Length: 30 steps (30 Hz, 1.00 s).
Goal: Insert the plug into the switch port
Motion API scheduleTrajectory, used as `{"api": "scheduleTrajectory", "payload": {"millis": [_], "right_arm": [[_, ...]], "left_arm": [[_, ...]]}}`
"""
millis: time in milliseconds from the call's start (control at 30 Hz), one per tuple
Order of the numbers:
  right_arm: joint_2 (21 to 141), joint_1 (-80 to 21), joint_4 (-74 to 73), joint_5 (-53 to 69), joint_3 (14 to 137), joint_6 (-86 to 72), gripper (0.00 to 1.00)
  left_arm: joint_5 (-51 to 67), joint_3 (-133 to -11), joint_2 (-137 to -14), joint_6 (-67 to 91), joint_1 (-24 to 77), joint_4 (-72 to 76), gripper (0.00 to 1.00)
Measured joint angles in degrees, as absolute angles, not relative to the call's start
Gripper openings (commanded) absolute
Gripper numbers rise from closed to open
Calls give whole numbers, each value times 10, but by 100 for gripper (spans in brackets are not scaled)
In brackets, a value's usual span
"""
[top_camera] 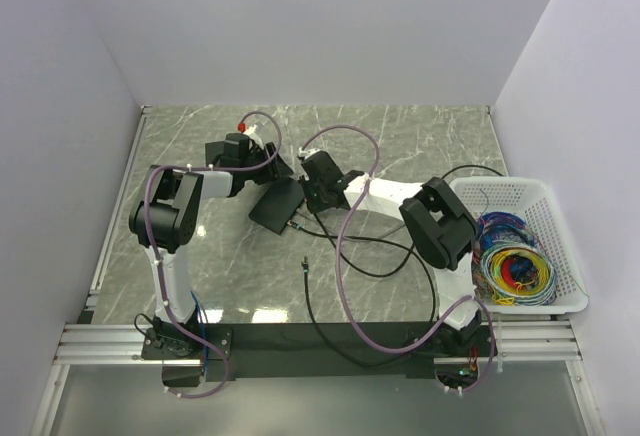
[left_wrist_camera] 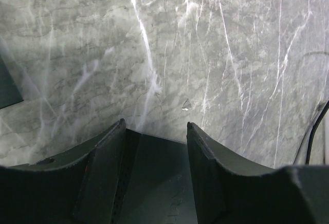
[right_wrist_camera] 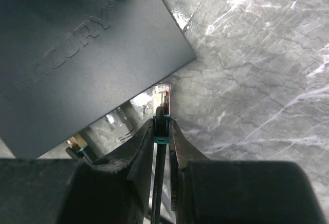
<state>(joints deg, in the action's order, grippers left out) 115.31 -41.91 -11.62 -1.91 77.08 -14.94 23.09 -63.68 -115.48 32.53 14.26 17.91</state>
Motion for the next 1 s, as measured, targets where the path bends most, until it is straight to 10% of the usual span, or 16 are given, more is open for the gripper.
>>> {"api": "scheduleTrajectory", "payload": {"millis": [1000], "right_arm": [[1081,-425,-31,24,649,-49,0]], "left_arm": [[252,-668,-1162,204,189,132,53]]}}
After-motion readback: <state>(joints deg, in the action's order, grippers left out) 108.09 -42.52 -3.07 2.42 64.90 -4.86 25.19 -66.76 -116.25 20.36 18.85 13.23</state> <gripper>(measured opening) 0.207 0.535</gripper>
